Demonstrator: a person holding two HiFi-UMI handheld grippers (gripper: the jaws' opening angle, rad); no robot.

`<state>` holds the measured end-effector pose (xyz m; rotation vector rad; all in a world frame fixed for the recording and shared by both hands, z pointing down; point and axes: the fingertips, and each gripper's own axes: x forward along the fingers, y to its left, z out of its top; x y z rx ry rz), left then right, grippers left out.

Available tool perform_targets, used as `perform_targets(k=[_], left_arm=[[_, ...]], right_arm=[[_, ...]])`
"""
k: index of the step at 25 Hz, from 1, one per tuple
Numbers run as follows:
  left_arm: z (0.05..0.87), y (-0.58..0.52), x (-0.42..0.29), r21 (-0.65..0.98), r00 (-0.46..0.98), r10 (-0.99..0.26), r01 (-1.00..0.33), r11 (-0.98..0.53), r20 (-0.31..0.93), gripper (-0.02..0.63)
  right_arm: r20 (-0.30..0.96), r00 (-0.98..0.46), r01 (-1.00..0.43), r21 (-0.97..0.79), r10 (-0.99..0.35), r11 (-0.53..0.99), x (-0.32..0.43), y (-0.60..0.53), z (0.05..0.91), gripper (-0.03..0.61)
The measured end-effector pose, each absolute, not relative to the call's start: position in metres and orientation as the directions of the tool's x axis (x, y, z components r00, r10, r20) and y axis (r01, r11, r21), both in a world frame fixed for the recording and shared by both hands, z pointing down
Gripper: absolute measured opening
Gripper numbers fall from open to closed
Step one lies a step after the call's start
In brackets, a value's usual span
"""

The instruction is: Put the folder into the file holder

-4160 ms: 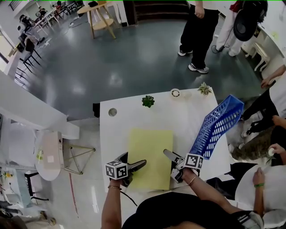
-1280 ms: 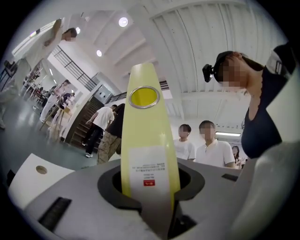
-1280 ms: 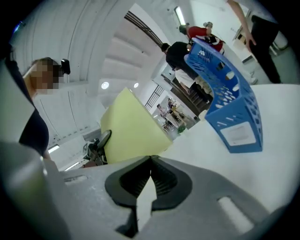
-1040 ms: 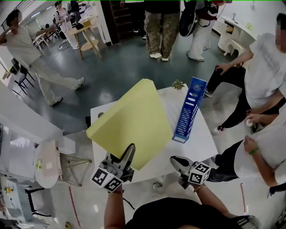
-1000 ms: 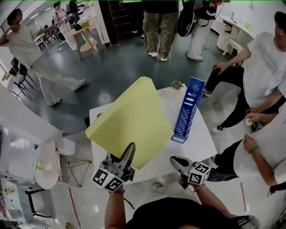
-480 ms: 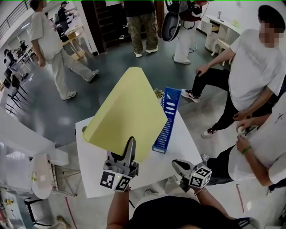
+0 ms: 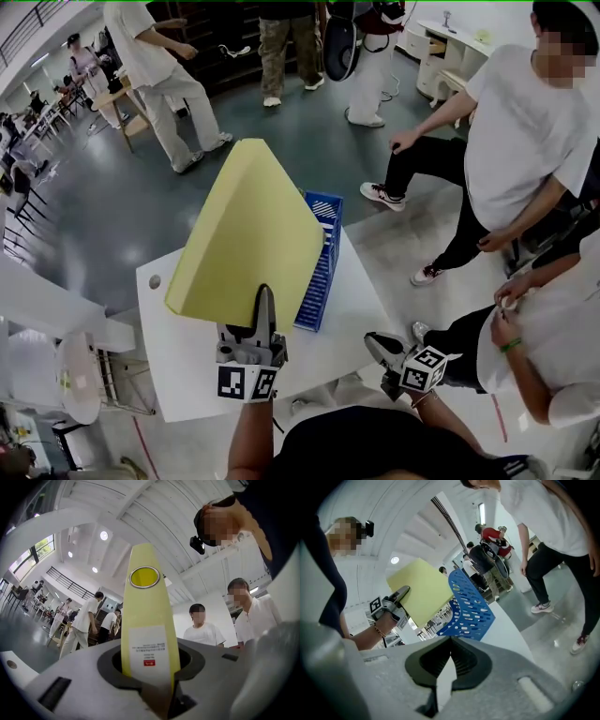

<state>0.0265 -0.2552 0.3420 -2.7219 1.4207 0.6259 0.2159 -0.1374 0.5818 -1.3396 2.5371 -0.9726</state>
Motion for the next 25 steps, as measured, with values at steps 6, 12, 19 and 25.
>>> perform_targets(k=[6, 12, 19, 25], left_arm=[[0.359, -0.258, 0.061, 0.126, 0.492, -0.803, -0.822, -0.556, -0.337, 0.147], [0.374, -0.267, 0.088, 0.111, 0.48, -0.813, -0.836, -0.538, -0.33, 0.147], [0.403, -0.277, 0.103, 0.078, 0.471, -0.833, -0.856, -0.511, -0.291, 0.149], [0.429, -0.287, 0.109, 0.082, 0.464, -0.852, -0.866, -0.494, -0.242, 0.152]], right_arm=[[0.198, -0.597, -0.703, -0.595, -0.777, 0.389, 0.248, -0.137, 0.589, -0.003], [0.208, -0.58, -0.711, -0.602, -0.788, 0.364, 0.28, -0.136, 0.594, -0.003], [0.215, -0.562, -0.717, -0.608, -0.799, 0.341, 0.3, -0.136, 0.6, -0.003], [0.219, -0.551, -0.723, -0.608, -0.805, 0.33, 0.31, -0.141, 0.602, -0.003]])
